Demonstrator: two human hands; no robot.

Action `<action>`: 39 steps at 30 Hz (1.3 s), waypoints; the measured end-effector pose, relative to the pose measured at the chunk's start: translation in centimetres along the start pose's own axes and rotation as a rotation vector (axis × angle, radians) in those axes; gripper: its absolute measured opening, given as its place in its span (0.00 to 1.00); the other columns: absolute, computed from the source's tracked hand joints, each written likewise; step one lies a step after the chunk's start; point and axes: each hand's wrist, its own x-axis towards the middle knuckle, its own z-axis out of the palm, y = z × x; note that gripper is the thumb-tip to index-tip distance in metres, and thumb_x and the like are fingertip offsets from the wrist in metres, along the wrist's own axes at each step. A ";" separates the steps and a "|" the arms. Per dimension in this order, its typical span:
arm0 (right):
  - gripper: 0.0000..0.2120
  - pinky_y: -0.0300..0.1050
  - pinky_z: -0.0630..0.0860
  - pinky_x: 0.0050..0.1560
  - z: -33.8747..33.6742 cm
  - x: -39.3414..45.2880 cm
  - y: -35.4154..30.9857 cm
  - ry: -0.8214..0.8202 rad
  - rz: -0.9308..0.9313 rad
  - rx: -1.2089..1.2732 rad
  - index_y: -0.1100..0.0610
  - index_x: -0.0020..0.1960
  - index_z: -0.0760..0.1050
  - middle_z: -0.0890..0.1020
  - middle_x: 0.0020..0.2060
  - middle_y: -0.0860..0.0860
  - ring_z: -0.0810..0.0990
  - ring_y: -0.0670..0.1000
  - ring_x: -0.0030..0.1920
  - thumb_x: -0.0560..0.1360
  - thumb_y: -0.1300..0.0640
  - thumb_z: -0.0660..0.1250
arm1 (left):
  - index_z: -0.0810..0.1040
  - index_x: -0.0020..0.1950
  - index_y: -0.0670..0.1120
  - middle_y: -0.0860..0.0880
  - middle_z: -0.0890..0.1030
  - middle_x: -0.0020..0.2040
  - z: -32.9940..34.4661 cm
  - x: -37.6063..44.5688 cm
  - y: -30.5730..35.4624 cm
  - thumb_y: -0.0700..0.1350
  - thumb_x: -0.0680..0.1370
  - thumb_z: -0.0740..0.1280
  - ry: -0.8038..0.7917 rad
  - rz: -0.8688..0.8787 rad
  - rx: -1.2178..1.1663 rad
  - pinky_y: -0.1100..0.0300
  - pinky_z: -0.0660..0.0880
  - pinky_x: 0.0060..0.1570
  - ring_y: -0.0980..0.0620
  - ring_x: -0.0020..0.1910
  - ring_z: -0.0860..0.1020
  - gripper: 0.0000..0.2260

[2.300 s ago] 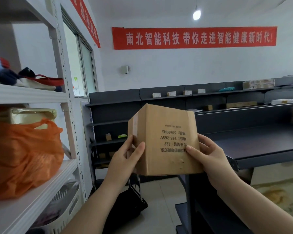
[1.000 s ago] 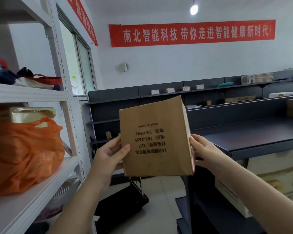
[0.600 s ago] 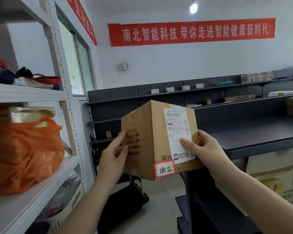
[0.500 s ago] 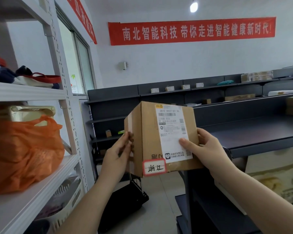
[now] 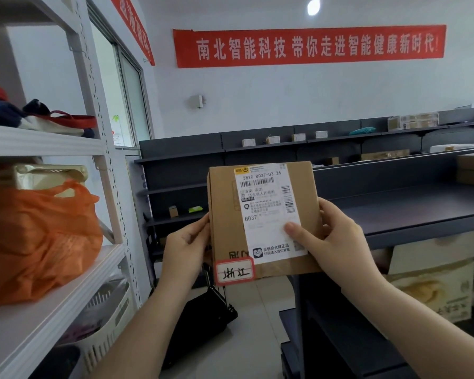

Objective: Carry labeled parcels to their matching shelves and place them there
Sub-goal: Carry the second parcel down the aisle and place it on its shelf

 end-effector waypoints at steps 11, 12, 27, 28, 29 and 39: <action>0.16 0.33 0.74 0.35 -0.4 -1.0 -0.2 -0.038 0.012 -0.018 0.33 0.46 0.64 0.75 0.41 0.33 0.78 0.38 0.43 0.69 0.48 0.70 | 0.79 0.49 0.55 0.56 0.85 0.36 -0.6 -0.5 1.2 0.50 0.74 0.64 -0.252 -0.129 0.009 0.65 0.75 0.35 0.60 0.34 0.82 0.06; 0.16 0.32 0.74 0.34 -0.5 -1.0 -0.2 -0.043 0.022 -0.014 0.33 0.45 0.64 0.76 0.41 0.33 0.78 0.38 0.42 0.69 0.49 0.70 | 0.79 0.50 0.55 0.56 0.85 0.36 -0.6 -0.5 1.2 0.49 0.74 0.65 -0.272 -0.134 0.017 0.65 0.76 0.36 0.60 0.34 0.83 0.06; 0.16 0.27 0.72 0.26 -5.6 -2.0 1.1 0.050 0.210 -0.070 0.42 0.55 0.69 0.79 0.42 0.37 0.79 0.38 0.38 0.71 0.51 0.70 | 0.63 0.72 0.57 0.53 0.76 0.66 2.9 -0.7 -0.5 0.48 0.57 0.77 -0.636 -0.109 0.018 0.46 0.72 0.64 0.49 0.65 0.73 0.45; 0.16 0.27 0.72 0.26 -6.1 -2.2 1.2 0.064 0.224 -0.082 0.42 0.55 0.69 0.78 0.42 0.37 0.79 0.38 0.38 0.71 0.51 0.70 | 0.63 0.72 0.58 0.53 0.76 0.66 3.4 -0.8 -0.6 0.47 0.57 0.77 -0.665 -0.107 0.007 0.46 0.72 0.64 0.49 0.66 0.73 0.45; 0.16 0.28 0.73 0.27 -6.7 -2.4 1.3 0.083 0.240 -0.103 0.41 0.55 0.69 0.78 0.42 0.37 0.79 0.38 0.39 0.71 0.50 0.70 | 0.63 0.72 0.58 0.54 0.75 0.66 4.0 -0.8 -0.8 0.47 0.57 0.77 -0.690 -0.110 -0.009 0.46 0.72 0.64 0.50 0.66 0.73 0.45; 0.23 0.50 0.81 0.47 -12.7 -5.9 2.1 0.277 0.440 -0.214 0.49 0.60 0.69 0.80 0.54 0.48 0.82 0.49 0.48 0.67 0.47 0.71 | 0.65 0.71 0.54 0.54 0.80 0.59 11.9 -2.6 -1.4 0.42 0.72 0.68 -0.750 -0.191 -0.238 0.57 0.79 0.52 0.54 0.52 0.82 0.29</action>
